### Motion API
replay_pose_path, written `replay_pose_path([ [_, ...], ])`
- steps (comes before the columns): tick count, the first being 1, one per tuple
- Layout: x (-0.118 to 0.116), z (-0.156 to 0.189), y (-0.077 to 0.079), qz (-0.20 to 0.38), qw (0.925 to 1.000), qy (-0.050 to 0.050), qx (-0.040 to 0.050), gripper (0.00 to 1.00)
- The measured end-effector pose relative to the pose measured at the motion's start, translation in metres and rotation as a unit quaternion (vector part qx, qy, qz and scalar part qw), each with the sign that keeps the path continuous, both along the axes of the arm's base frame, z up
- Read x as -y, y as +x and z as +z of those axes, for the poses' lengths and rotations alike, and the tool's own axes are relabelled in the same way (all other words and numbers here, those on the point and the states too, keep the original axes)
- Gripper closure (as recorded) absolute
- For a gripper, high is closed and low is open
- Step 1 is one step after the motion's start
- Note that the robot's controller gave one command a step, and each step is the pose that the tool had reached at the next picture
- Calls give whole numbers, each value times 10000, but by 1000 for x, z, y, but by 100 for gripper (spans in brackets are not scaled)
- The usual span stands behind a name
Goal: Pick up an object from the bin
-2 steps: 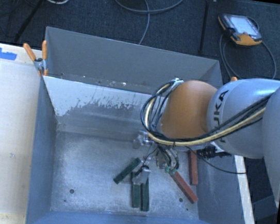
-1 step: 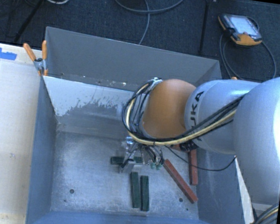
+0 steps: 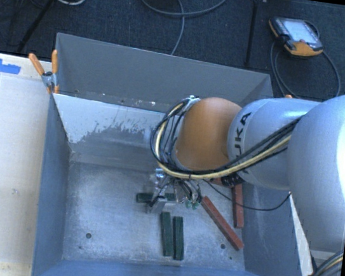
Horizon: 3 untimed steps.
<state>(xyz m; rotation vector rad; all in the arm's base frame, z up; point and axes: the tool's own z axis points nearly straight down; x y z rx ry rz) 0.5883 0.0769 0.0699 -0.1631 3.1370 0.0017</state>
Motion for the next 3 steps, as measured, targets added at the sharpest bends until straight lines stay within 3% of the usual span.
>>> replay_pose_path([
  [1, 1, 54, 19, -203, 9998, -3, 2, 100],
  [2, 1, 54, 19, -205, 9998, -2, 2, 100],
  [3, -10, 184, 18, -180, 9998, -3, 7, 100],
])
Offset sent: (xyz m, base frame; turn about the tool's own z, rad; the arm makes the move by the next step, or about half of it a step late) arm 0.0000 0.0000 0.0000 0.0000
